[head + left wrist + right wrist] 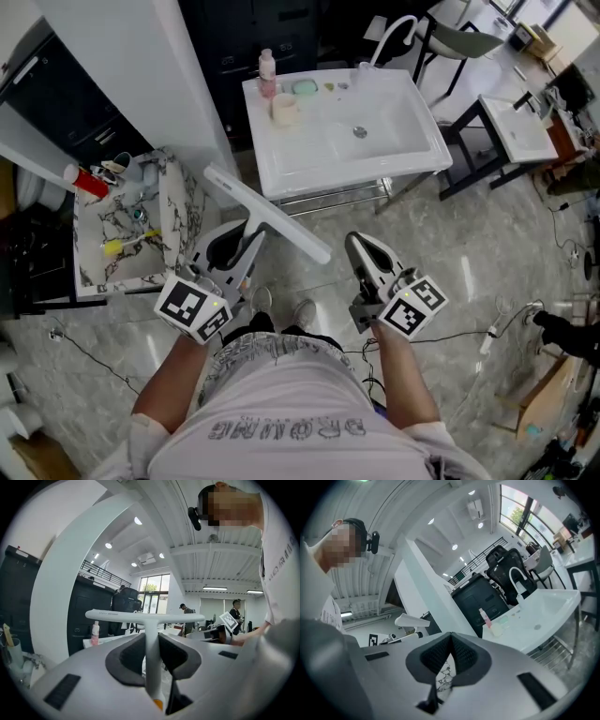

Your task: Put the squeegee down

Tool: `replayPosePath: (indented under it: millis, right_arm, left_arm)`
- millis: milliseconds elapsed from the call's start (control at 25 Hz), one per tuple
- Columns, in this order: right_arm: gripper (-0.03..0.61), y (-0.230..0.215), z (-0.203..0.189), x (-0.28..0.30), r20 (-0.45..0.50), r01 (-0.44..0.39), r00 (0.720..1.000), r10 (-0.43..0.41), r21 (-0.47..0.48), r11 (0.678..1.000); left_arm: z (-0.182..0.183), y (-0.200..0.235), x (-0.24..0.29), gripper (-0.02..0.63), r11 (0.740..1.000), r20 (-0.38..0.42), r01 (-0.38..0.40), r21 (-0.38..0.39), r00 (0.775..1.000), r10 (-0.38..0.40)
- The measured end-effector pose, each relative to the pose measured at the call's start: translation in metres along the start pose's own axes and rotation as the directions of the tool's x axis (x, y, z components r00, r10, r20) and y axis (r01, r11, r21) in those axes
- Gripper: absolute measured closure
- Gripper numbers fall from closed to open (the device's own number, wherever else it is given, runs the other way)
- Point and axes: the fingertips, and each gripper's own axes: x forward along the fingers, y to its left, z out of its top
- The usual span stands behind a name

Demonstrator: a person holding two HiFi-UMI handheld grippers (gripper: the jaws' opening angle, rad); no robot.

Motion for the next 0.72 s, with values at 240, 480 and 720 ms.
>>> replayPosePath:
  millis: [240, 480, 720]
  right_arm:
    - [0.571, -0.005, -0.001, -0.010, -0.012, -0.022, 1.000, 0.023, 0.001, 1.000]
    - [0.571, -0.012, -0.001, -0.019, -0.026, -0.046, 0.999, 0.046, 0.006, 0.999]
    - [0.571, -0.021, 0.001, -0.027, -0.028, -0.055, 0.998, 0.055, 0.010, 0.998]
  left_arm:
    - [-0.003, -0.014, 0.003, 0.517, 1.000, 0.001, -0.017, 0.010, 1.000, 0.017]
    - [-0.009, -0.023, 0.005, 0.517, 0.999, -0.003, -0.046, 0.008, 0.999, 0.046]
    - [-0.014, -0.032, 0.011, 0.517, 0.998, -0.004, -0.056, 0.011, 0.998, 0.056]
